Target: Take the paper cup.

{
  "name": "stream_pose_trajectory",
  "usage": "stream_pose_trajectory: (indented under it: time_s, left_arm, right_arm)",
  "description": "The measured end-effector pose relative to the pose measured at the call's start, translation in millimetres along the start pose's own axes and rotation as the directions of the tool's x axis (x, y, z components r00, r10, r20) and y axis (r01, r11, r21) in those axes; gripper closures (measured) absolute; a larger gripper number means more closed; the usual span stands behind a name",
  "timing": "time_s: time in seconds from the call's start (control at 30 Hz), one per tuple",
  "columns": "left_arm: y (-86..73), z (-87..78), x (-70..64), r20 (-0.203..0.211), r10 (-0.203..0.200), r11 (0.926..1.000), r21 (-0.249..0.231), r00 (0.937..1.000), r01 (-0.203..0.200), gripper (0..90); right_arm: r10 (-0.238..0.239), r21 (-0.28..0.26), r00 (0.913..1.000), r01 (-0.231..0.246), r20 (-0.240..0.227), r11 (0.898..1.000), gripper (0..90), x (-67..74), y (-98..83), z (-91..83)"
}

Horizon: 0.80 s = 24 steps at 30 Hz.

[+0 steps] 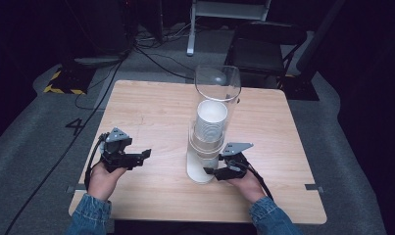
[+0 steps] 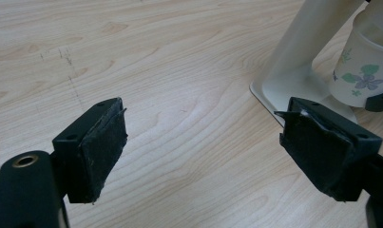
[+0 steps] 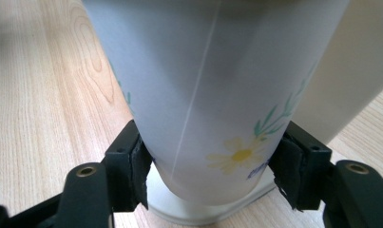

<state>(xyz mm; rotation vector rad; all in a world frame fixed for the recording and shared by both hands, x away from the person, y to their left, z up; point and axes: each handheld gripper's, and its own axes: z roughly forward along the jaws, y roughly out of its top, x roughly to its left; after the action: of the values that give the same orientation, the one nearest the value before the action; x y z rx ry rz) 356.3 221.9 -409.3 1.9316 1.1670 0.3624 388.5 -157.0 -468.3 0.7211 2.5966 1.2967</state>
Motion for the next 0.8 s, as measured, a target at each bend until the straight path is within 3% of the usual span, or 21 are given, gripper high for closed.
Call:
stream_pose_trajectory:
  time_s: [0.5, 0.8]
  left_arm:
    - [8.0, 12.6, -0.6, 0.016, 0.016, 0.9998, 0.015, 0.9998, -0.016, 15.5]
    - [14.1, 20.8, -3.0, 0.033, 0.022, 0.9995, 0.02, 0.9992, -0.023, 15.5]
  right_arm:
    - [0.031, 0.015, 0.9988, -0.032, 0.037, 0.999, 36.5, -4.5, -11.1, -13.8]
    - [0.056, 0.005, 0.9942, -0.056, 0.092, 0.998, 36.5, -12.3, -19.5, -32.7]
